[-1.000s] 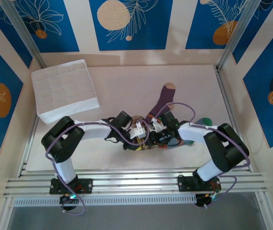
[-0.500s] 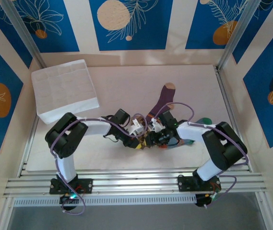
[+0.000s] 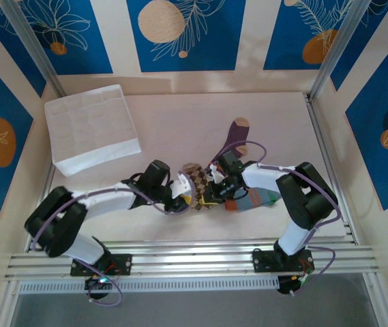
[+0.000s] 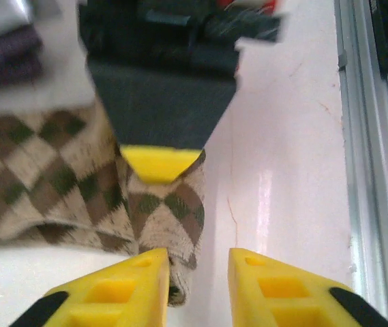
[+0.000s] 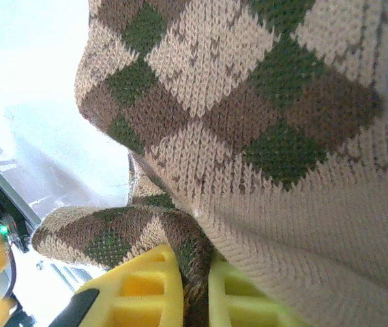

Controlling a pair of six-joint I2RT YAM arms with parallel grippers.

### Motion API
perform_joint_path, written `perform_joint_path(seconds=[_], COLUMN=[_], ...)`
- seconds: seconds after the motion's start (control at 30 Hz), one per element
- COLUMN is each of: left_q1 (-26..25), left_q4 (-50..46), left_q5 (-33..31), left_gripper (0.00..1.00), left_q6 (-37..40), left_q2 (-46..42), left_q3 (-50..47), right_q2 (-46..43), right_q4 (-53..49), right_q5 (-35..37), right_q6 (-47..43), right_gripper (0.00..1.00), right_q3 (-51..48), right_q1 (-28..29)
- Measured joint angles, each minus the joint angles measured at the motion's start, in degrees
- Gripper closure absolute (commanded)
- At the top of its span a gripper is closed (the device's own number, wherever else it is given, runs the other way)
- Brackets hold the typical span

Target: Roll the socks

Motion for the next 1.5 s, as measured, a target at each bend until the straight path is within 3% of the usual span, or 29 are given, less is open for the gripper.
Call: perform_joint_path(seconds=[0.23, 0.4, 1.03, 1.1, 1.2, 1.3, 1.37, 1.5], left_q1=[-10.4, -12.7, -15.2, -15.5, -15.6, -15.9, -15.9, -15.5], left_q4=[6.8, 10.7, 21.5, 22.9, 25.0, 26.1, 26.6, 25.7], left_q5=[-17.4, -24.3, -30.3, -31.1, -31.9, -32.5, -32.7, -30.3], left_gripper=[0.61, 0.60, 0.60, 0.65, 0.82, 0.99, 1.00, 1.00], left_q6=[16.0, 21.8, 23.1, 22.8, 21.9, 20.5, 19.4, 16.9], left_q2=[-5.5, -2.3, 8.6, 9.2, 10.0, 10.2, 10.4, 10.4], left_q3=[-4.4, -4.9, -6.7, -7.1, -7.6, -7.7, -7.6, -7.0], right_q2=[1.3, 1.9, 3.7, 3.7, 3.7, 3.2, 2.0, -2.6], right_q4=[-1.1, -1.5, -2.6, -2.6, -2.6, -1.2, 0.2, 1.8], right_q5=[-0.2, -0.5, -2.2, -2.3, -2.6, -2.9, -3.0, -1.2], right_q6=[0.0, 0.0, 0.0, 0.0, 0.0, -0.5, -1.2, -2.2], right_gripper=[0.99, 0.99, 0.99, 0.98, 0.91, 0.68, 0.60, 0.58], right_q3=[1.6, 2.3, 3.8, 3.8, 3.8, 2.8, 1.5, -2.0], right_q1=[0.5, 0.7, 0.7, 0.7, 0.5, 0.2, 0.0, -0.4])
